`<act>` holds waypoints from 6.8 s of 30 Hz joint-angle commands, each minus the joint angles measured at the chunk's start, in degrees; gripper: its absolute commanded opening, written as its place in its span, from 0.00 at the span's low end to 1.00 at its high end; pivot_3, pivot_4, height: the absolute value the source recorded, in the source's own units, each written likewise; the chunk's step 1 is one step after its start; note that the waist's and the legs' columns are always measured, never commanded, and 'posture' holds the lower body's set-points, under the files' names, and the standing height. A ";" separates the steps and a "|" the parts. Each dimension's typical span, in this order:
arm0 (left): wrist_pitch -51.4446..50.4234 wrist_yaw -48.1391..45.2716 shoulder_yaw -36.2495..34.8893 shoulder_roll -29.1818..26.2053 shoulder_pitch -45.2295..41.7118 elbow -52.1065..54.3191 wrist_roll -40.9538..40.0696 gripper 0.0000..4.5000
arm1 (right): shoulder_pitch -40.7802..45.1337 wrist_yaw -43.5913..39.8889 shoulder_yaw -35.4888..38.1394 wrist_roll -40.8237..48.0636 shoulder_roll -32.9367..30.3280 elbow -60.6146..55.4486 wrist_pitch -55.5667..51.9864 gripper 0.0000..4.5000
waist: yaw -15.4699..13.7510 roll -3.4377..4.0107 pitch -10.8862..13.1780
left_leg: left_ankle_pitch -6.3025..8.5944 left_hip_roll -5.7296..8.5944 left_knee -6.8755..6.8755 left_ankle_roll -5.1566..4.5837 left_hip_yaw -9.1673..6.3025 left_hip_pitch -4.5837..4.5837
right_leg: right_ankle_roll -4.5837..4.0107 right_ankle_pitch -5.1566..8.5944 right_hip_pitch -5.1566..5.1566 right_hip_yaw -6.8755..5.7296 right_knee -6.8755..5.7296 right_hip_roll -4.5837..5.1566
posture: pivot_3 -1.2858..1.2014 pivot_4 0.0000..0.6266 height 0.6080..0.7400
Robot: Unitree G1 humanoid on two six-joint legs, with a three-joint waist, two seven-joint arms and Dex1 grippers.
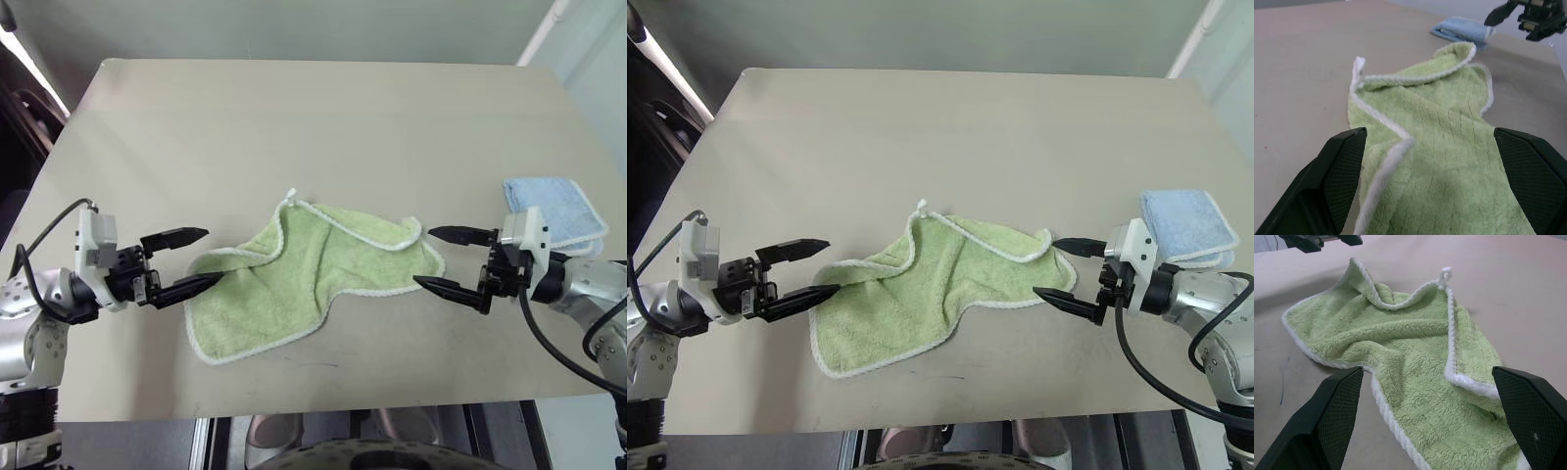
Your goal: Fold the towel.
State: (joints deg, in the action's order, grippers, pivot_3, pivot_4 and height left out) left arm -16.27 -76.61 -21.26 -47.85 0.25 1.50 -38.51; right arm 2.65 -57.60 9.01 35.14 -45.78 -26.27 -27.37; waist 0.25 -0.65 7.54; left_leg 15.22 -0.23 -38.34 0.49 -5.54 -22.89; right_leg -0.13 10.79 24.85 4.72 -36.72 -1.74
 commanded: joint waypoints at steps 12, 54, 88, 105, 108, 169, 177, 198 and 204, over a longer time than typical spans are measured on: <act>1.27 0.75 -2.17 0.37 0.69 2.62 -0.46 1.00 | 3.00 -0.21 0.41 -2.01 -0.39 1.72 2.76 0.99 | 0.00 0.00 0.00 | 0.00 -0.01 0.00 0.00 0.00 0.00 | 0.00 0.00 0.00 0.00 -0.01 0.00 | 0.52 0.24 1.00; 11.14 2.53 0.84 5.63 2.80 -0.46 4.97 1.00 | 32.61 -15.01 -23.31 -34.79 0.51 35.19 52.99 0.99 | 0.04 0.03 0.02 | -0.02 -0.09 -0.06 -0.07 0.01 0.03 | -0.08 -0.30 0.02 -0.04 -0.05 0.01 | 0.52 0.24 1.00; 11.88 3.93 -0.59 4.26 1.99 -0.89 4.81 1.00 | 37.07 -13.15 -26.02 -39.35 3.10 44.11 62.18 0.02 | 0.19 0.04 0.02 | -0.01 -0.15 0.01 -0.05 0.01 0.03 | -0.22 -0.35 0.09 -0.09 -0.06 0.00 | 0.52 0.24 1.00; 15.73 2.18 1.17 2.04 -7.55 -12.26 8.09 1.00 | 29.83 -8.88 -17.43 -30.73 0.53 29.98 41.51 0.01 | 0.03 0.05 0.03 | 0.00 -0.16 0.04 -0.03 0.02 0.00 | -0.22 -0.35 0.10 -0.10 -0.03 0.00 | 0.52 0.24 1.00; 15.64 1.16 2.19 1.92 -9.54 -13.80 8.34 1.00 | 29.30 -7.31 -14.88 -28.44 0.59 26.58 35.22 0.01 | 0.04 0.04 0.03 | 0.00 -0.16 0.05 -0.03 0.02 0.00 | -0.22 -0.35 0.10 -0.10 -0.02 0.00 | 0.52 0.24 1.00; 39.84 -10.67 13.04 3.31 -8.35 -14.35 15.16 1.00 | 31.62 5.39 -6.24 -21.60 1.19 18.63 8.61 0.01 | 0.02 0.09 0.06 | 0.00 -0.16 0.10 -0.03 0.02 -0.16 | 0.24 -0.46 0.28 -0.10 -0.03 0.00 | 0.52 0.24 1.00; 45.83 -11.78 13.85 2.67 -10.86 -20.34 17.33 1.00 | 31.43 4.88 -5.99 -21.40 0.94 18.38 8.99 0.01 | 0.06 0.10 0.06 | 0.00 -0.16 0.11 -0.04 0.02 -0.17 | 0.31 -0.50 0.31 -0.10 -0.03 0.00 | 0.52 0.24 1.00; 52.09 -3.85 18.72 3.97 -15.09 -25.91 22.12 1.00 | 30.33 5.04 -5.97 -21.70 0.70 17.60 9.56 0.01 | 0.04 0.10 0.06 | -0.01 -0.16 0.08 -0.05 0.02 -0.22 | 0.40 -0.57 0.32 -0.10 -0.04 0.00 | 0.52 0.24 1.00; 50.50 -5.68 19.42 3.15 -15.08 -25.39 21.24 0.87 | 30.27 5.05 -6.07 -21.80 0.69 17.62 9.68 0.00 | 0.05 0.10 0.06 | 0.00 -0.16 0.08 -0.05 0.02 -0.23 | 0.41 -0.57 0.32 -0.10 -0.04 0.00 | 0.52 0.24 1.00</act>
State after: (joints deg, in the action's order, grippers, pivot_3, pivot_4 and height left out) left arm 34.48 -81.90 -1.76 -43.85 -14.69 -25.24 -16.17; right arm 32.35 -52.76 1.64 13.29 -44.21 -6.96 -18.76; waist 0.30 -0.55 7.60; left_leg 15.21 -0.39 -38.26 0.45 -5.52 -23.12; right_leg 0.27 10.22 25.18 4.61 -36.76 -1.74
